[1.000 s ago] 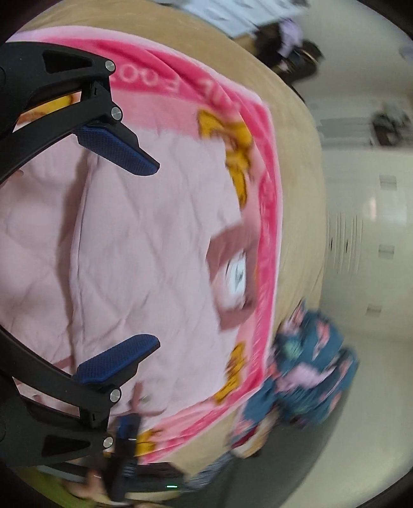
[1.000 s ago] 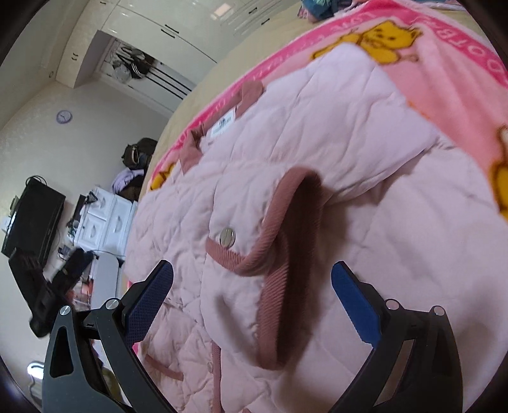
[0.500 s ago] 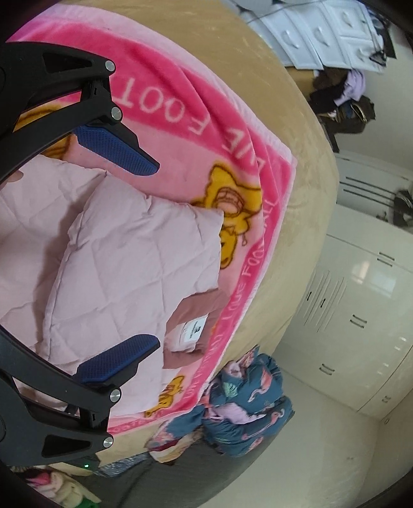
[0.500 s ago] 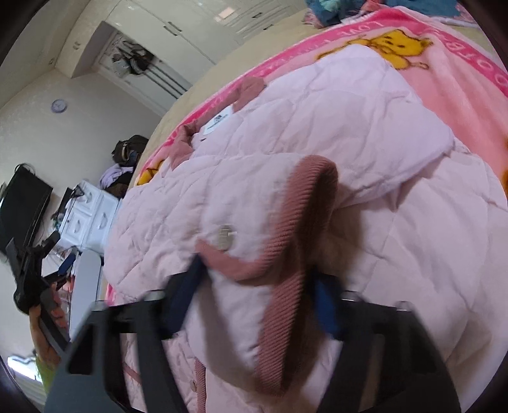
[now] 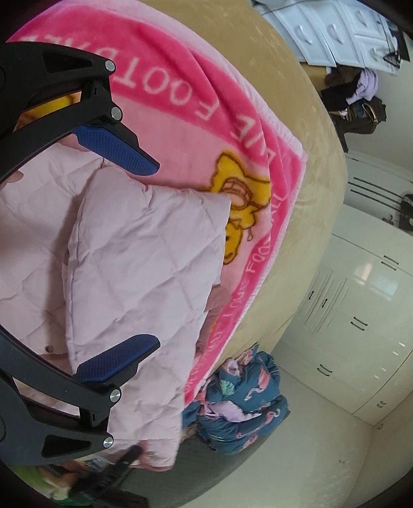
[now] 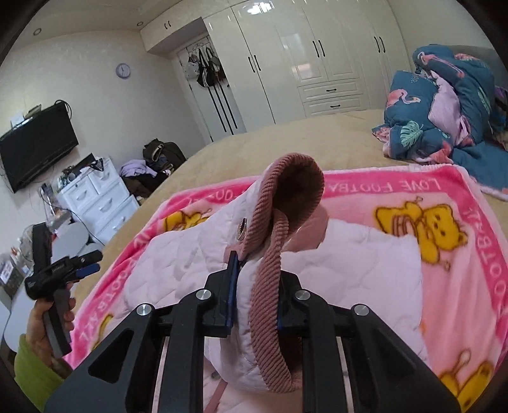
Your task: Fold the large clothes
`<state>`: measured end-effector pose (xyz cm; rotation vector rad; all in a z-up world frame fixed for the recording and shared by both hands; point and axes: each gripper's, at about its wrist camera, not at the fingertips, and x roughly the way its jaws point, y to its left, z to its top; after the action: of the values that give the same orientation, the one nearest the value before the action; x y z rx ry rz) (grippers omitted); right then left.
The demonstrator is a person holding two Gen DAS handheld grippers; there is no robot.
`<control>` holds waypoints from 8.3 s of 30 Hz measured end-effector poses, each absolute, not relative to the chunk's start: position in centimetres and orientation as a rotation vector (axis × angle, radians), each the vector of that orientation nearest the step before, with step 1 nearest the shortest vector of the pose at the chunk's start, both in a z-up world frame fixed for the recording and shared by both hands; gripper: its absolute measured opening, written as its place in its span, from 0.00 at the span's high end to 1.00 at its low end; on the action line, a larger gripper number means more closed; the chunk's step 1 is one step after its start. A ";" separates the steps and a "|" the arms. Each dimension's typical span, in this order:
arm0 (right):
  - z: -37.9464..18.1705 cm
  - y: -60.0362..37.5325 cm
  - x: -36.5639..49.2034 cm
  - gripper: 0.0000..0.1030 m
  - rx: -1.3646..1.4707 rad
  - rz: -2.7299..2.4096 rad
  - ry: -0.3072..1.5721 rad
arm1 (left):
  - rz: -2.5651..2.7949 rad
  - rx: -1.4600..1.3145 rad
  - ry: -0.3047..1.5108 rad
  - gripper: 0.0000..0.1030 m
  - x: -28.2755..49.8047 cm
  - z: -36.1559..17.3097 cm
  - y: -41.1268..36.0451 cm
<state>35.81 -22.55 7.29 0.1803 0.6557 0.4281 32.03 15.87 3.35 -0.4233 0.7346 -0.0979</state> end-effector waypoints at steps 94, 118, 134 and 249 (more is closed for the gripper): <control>-0.2 -16.5 37.4 0.10 0.217 0.361 0.873 | -0.210 -0.260 0.905 0.09 33.4 -0.5 8.7; 4.6 -18.0 33.2 0.10 0.240 0.383 0.778 | -0.243 -0.212 0.783 0.09 29.6 5.9 7.3; 8.4 -18.4 29.4 0.10 0.245 0.413 0.704 | -0.236 -0.234 0.689 0.09 25.9 10.2 8.9; 3.7 -30.9 10.7 0.04 0.267 0.372 0.832 | 0.063 -0.413 1.143 0.09 5.8 -4.8 15.4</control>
<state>10.68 -30.88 3.75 0.2668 0.8323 0.3715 5.82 15.38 -4.81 -0.4128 1.1425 0.0633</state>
